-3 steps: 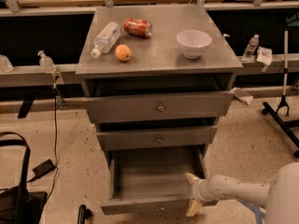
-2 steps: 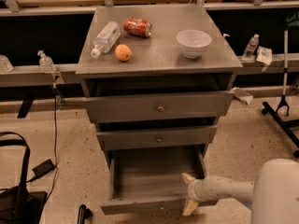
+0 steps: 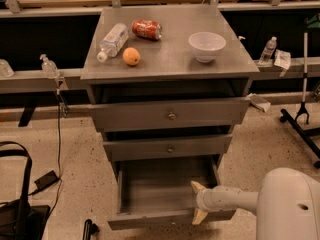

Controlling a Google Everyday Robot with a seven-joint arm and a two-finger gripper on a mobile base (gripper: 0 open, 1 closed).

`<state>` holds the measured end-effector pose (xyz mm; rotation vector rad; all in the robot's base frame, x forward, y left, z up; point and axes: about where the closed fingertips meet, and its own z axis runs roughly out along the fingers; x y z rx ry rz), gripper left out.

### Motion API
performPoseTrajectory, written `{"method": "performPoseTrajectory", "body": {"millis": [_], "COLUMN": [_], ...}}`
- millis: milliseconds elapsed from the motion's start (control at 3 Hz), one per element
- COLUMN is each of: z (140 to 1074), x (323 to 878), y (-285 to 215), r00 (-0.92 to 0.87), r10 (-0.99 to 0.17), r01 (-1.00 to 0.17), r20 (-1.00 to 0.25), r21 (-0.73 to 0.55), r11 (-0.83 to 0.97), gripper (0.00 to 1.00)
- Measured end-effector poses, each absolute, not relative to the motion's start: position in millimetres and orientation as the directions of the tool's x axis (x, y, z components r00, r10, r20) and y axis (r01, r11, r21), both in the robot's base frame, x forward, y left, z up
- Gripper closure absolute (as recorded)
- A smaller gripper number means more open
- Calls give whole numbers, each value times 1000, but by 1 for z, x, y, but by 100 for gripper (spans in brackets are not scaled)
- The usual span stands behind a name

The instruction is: Close bottom drawer

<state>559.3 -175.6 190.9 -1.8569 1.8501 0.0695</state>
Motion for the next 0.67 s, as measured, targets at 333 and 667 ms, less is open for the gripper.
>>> {"method": "performPoseTrajectory", "body": {"millis": [333,667], "z": [180,178], "x": [580,599], "y": [-175,-180], "r00": [70,58], "r10": [-921,-919], "r01": [-939,-930], "r20": [-384,-391], "r21": [-336,-355], "r11": [68,92], "gripper": [0,0]}}
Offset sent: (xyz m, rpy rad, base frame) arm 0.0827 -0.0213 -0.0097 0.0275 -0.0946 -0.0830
